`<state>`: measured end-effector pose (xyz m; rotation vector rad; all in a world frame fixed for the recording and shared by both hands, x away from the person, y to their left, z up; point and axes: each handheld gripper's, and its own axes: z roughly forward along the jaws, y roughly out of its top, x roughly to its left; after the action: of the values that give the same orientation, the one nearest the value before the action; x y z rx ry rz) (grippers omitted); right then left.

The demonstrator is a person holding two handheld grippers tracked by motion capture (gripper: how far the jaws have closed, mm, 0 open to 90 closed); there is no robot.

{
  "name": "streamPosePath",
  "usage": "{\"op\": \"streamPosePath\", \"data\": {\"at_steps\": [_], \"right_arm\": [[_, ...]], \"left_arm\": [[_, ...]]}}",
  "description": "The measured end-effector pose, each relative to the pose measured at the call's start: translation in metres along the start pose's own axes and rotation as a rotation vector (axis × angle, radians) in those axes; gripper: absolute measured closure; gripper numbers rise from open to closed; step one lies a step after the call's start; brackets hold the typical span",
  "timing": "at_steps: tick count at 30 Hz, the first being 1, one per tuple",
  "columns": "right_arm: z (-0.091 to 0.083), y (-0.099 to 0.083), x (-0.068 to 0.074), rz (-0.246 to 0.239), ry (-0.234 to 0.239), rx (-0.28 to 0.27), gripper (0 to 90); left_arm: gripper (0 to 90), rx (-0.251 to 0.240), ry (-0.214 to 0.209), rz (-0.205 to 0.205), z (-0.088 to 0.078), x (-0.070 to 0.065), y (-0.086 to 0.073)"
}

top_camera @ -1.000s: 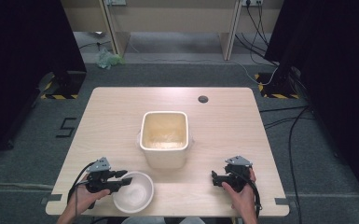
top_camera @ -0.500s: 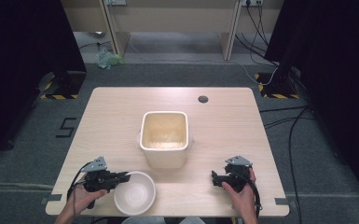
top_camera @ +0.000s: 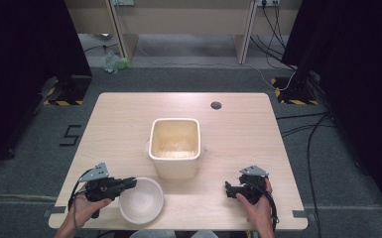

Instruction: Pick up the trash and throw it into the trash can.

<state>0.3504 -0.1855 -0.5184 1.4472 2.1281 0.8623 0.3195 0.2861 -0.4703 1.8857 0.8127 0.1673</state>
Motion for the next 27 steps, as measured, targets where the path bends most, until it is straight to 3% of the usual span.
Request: {"op": "streamPosePath", "data": {"at_steps": [5,13,27], "right_arm": [[0.000,0.000,0.000,-0.001,0.000,0.000,0.5],[0.000,0.000,0.000,-0.001,0.001,-0.001,0.5],[0.000,0.000,0.000,-0.003,0.001,0.000,0.5]], "left_arm": [[84.7,-0.028,-0.029,-0.033,-0.002,0.002,0.002],[84.7,-0.065,-0.039,-0.027,-0.011,0.002,0.012],[84.6,-0.141,-0.092,-0.030,-0.023,0.000,0.039]]}}
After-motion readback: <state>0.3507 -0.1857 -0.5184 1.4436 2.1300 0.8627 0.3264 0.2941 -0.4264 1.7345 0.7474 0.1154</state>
